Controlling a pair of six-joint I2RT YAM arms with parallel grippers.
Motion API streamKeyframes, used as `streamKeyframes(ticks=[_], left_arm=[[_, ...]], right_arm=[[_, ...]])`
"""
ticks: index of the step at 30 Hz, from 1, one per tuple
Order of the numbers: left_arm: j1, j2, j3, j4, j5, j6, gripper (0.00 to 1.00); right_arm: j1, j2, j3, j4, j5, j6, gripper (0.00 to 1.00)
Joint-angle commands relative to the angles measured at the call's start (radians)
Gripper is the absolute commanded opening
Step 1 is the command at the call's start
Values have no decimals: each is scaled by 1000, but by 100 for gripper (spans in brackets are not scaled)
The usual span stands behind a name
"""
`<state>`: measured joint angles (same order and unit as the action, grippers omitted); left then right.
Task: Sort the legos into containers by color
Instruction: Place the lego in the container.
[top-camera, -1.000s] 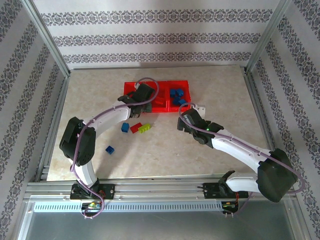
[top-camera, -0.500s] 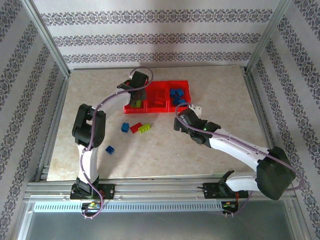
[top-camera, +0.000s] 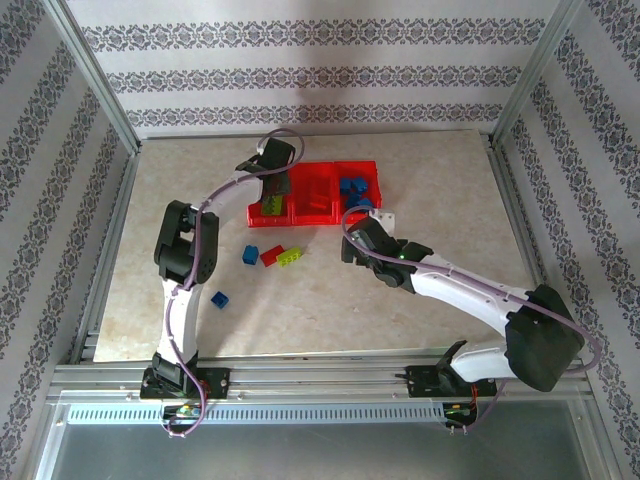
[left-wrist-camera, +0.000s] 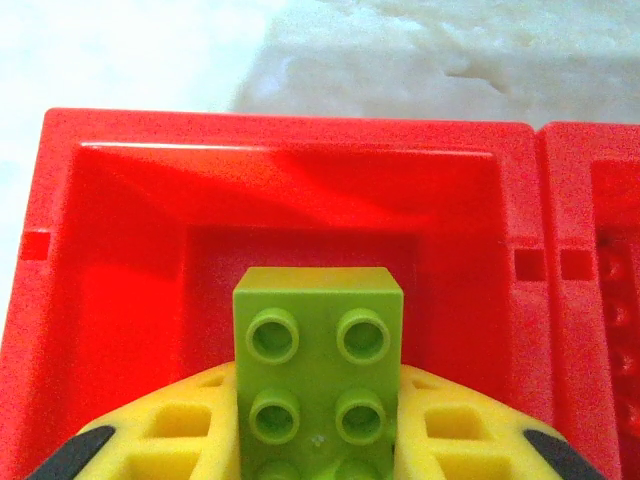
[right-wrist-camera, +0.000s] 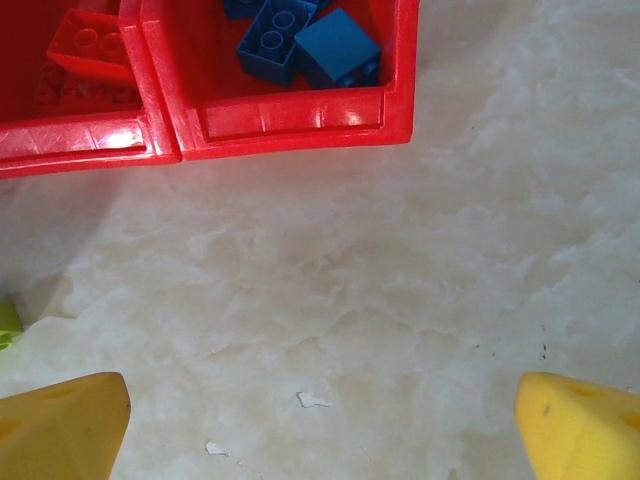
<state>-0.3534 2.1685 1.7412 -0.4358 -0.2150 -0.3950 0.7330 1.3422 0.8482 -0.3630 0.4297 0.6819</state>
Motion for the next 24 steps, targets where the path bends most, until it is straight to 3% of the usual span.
streamKeyframes(ticks=[1, 8, 16, 24], left_arm=[[15, 26, 57, -24, -15, 22, 30], [16, 37, 77, -22, 3, 5, 44], [15, -32, 33, 4, 17, -3, 47], [15, -217, -134, 92, 39, -28, 52]], right_arm=[[17, 9, 26, -9, 26, 2, 98], [25, 13, 25, -8, 28, 2, 98], [34, 3, 22, -8, 43, -4, 98], [51, 3, 23, -8, 56, -14, 98]])
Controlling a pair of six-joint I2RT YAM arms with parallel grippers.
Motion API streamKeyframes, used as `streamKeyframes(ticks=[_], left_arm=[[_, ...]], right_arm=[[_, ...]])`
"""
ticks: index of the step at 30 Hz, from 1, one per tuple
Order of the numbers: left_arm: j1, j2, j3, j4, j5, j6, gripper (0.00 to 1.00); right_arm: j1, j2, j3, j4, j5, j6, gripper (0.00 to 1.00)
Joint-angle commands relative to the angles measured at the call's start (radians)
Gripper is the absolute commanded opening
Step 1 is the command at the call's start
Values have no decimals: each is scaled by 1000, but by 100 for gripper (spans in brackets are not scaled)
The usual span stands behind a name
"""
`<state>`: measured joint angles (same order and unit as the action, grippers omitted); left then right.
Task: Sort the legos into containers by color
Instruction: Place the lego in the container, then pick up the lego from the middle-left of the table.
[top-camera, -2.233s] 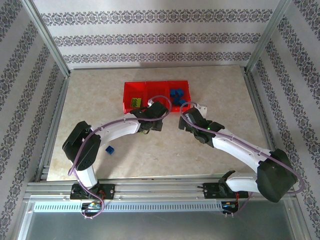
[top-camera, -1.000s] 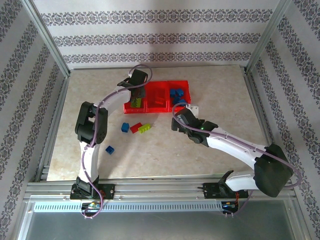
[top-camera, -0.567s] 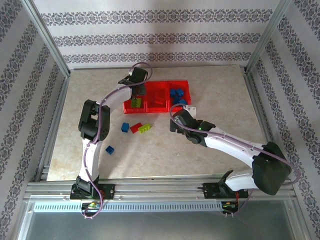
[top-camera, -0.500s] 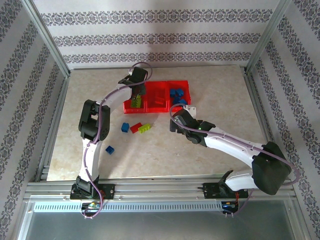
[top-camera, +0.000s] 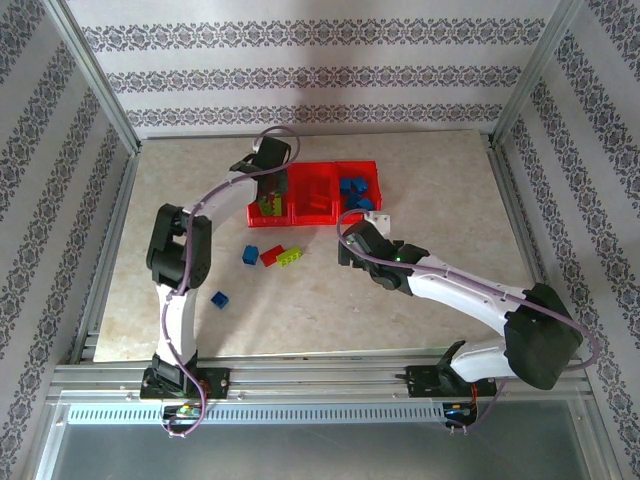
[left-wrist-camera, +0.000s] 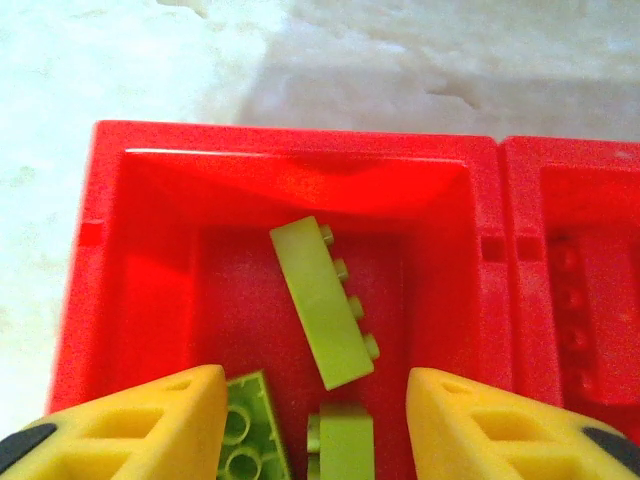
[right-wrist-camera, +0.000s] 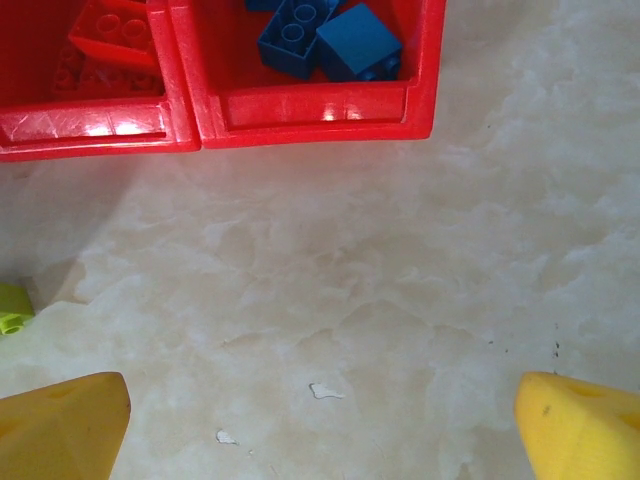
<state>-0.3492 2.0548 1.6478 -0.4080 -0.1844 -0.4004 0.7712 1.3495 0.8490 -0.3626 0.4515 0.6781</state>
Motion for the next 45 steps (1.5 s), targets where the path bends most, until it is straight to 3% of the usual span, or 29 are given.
streamKeyframes(ticks=[1, 9, 19, 32, 40, 45], left_arm=[[11, -135, -73, 75, 7, -27, 54], [12, -402, -339, 118, -24, -67, 70], [12, -657, -591, 25, -46, -87, 100], [-6, -772, -805, -96, 18, -145, 100], [-40, -730, -862, -51, 52, -161, 100], [-45, -660, -858, -4, 80, -155, 95]], right_arm=[[14, -6, 22, -7, 36, -11, 98], [19, -6, 16, -6, 47, -10, 98], [4, 2, 33, -49, 101, 14, 98], [-7, -1, 30, -58, 112, 24, 98], [-10, 11, 42, -59, 101, 26, 98], [-11, 12, 44, -63, 98, 28, 98]])
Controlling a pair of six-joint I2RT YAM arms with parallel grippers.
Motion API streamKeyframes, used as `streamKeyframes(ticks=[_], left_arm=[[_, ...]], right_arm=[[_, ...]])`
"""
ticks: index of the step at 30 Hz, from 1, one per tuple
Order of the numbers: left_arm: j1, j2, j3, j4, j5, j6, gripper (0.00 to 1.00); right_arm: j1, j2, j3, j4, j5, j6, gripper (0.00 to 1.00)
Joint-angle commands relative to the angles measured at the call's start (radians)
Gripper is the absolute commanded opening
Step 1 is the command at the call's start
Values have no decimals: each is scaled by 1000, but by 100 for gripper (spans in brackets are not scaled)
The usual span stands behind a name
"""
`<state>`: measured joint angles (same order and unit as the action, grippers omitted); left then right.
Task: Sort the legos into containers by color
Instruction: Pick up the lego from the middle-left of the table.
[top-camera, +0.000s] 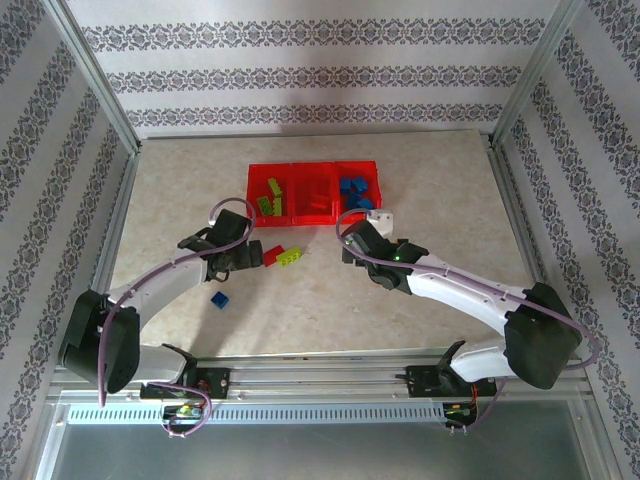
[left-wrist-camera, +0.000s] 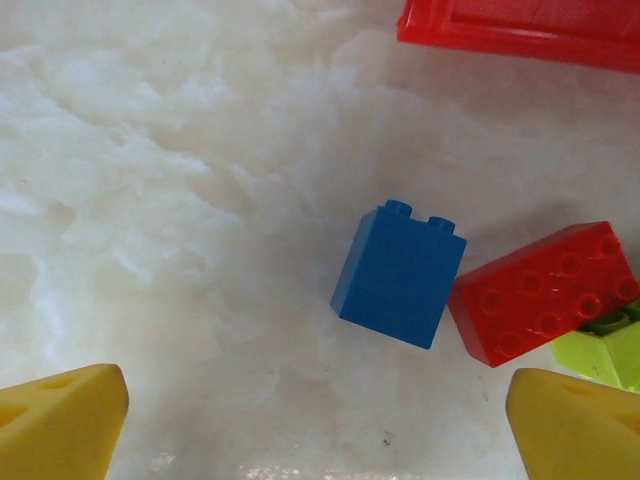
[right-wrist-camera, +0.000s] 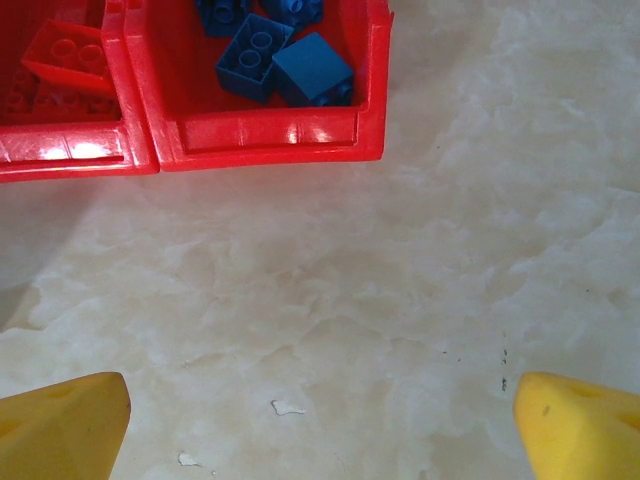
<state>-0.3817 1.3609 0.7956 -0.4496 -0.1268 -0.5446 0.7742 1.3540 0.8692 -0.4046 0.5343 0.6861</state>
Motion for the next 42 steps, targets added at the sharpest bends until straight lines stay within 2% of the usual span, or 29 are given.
streamKeyframes(ticks=[1, 11, 21, 32, 38, 42], left_arm=[[-14, 52, -1, 45, 27, -7, 93], [-13, 170, 32, 106, 20, -3, 74], [-13, 234, 65, 153, -9, -7, 69], [-11, 319, 78, 174, -28, -12, 48], [-11, 317, 73, 180, -25, -15, 33], [-10, 300, 75, 167, -25, -17, 27]], right_arm=[[-15, 7, 24, -22, 16, 20, 98], [-24, 10, 25, -29, 17, 20, 98], [-31, 25, 34, -31, 8, 18, 98], [-33, 10, 13, -37, 3, 29, 98], [-38, 17, 14, -37, -2, 32, 98], [-37, 20, 17, -36, -5, 32, 98]])
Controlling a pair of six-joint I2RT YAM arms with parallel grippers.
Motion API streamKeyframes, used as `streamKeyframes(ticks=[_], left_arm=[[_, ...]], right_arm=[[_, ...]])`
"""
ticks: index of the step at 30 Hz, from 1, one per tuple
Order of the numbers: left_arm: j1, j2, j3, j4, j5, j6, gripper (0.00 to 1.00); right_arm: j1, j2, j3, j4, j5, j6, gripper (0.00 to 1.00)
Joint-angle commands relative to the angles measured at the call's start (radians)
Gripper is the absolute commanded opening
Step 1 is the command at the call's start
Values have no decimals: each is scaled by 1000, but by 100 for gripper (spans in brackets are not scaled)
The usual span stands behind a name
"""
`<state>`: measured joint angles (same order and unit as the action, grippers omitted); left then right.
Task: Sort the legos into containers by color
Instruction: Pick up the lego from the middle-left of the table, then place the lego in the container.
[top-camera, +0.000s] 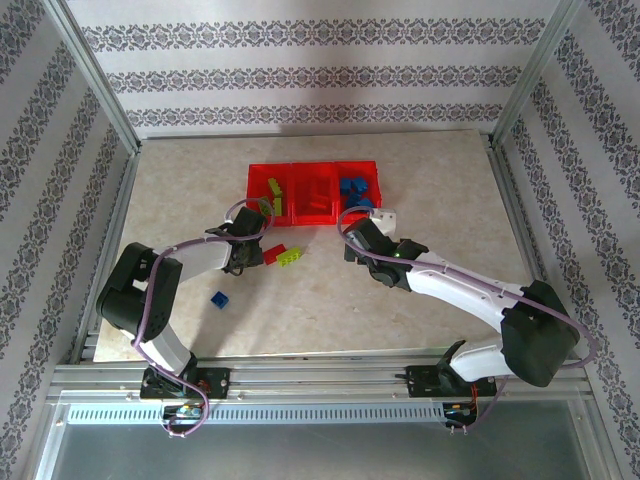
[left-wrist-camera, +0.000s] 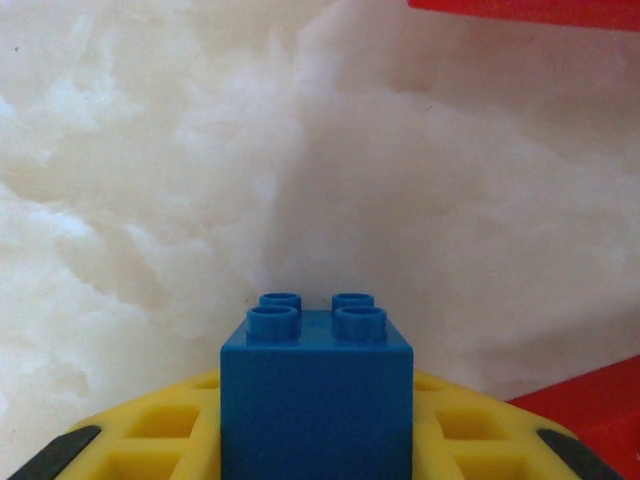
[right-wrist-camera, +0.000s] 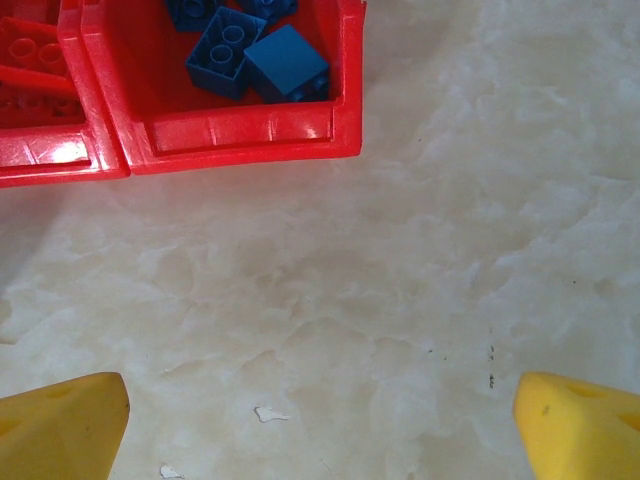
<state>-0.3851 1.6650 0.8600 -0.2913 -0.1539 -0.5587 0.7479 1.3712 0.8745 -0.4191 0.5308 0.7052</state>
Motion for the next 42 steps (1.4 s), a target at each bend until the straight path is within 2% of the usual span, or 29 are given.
streamKeyframes(ticks=[1, 19, 30, 37, 42], left_arm=[[-6, -10, 10, 5, 1, -1, 26], [-8, -194, 74, -74, -60, 23, 24], [-29, -261, 139, -35, -24, 14, 23], [-82, -246, 214, 3, -21, 26, 23], [-122, -177, 320, 24, -12, 52, 23]], right_arm=[[-12, 4, 13, -21, -2, 13, 98], [-12, 1, 8, -18, -8, 20, 98], [-14, -27, -12, -20, 6, 28, 98], [-24, -42, -23, -20, 13, 29, 98], [-30, -53, -35, -20, 14, 30, 98]])
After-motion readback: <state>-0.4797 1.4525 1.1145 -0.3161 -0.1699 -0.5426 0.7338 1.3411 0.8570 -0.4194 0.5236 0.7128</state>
